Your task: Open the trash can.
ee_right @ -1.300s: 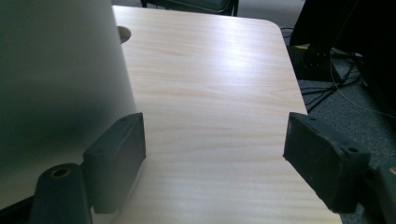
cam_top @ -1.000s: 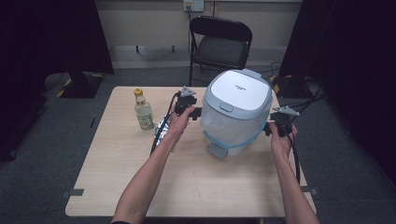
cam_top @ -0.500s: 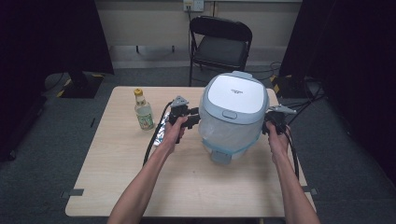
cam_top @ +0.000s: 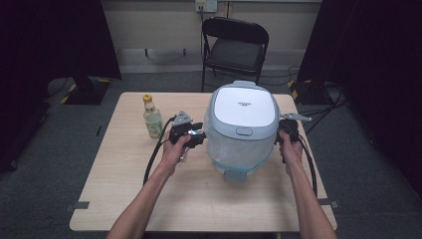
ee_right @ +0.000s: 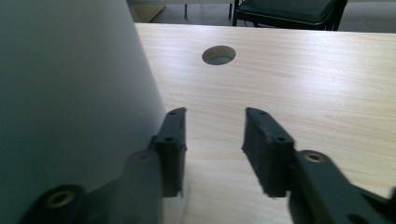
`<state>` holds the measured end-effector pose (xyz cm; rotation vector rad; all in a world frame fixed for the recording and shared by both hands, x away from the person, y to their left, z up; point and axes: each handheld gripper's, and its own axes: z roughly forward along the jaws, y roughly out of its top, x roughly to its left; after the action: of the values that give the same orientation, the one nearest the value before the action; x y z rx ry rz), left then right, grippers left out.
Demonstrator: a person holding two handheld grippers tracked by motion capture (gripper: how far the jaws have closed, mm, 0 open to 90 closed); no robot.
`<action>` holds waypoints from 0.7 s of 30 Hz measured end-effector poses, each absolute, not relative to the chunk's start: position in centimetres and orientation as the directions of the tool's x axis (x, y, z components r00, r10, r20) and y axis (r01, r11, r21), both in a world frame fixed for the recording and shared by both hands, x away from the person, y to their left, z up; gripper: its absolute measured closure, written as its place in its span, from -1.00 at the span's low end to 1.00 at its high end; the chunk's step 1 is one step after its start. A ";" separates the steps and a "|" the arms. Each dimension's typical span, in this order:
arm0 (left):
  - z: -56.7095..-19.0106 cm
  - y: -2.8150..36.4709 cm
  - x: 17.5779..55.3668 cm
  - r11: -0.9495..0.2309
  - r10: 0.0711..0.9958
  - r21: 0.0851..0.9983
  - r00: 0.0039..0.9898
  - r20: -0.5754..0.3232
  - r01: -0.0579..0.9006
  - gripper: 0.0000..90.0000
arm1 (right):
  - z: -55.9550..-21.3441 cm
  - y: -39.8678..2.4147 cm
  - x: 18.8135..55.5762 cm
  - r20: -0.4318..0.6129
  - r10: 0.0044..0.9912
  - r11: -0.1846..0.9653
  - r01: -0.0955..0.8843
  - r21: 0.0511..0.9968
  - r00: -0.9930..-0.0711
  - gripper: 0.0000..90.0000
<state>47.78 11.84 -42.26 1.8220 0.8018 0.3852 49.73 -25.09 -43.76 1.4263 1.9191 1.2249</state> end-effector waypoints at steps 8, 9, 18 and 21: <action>-43.8 12.8 49.2 -0.194 0.749 0.882 0.646 -0.150 0.430 -0.29 | -43.3 -25.9 48.9 0.087 0.941 0.091 0.491 0.866 -0.327 -0.43; -43.9 13.0 49.4 -0.184 0.763 0.877 0.627 -0.157 0.443 -0.31 | -42.9 -26.2 48.5 0.063 0.949 0.100 0.484 0.870 -0.310 -0.43; -44.7 12.5 51.0 -0.171 0.813 0.860 0.562 -0.153 0.481 -0.39 | -43.6 -25.6 46.6 0.061 0.944 0.108 0.476 0.873 -0.325 -0.36; -44.6 11.5 51.0 -0.191 0.786 0.867 0.601 -0.145 0.460 -0.39 | -43.6 -25.0 46.0 0.041 0.948 0.114 0.457 0.882 -0.317 -0.19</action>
<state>51.03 11.45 -44.55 1.8352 1.0082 0.4114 46.04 -25.03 -43.56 1.3617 1.8420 1.1439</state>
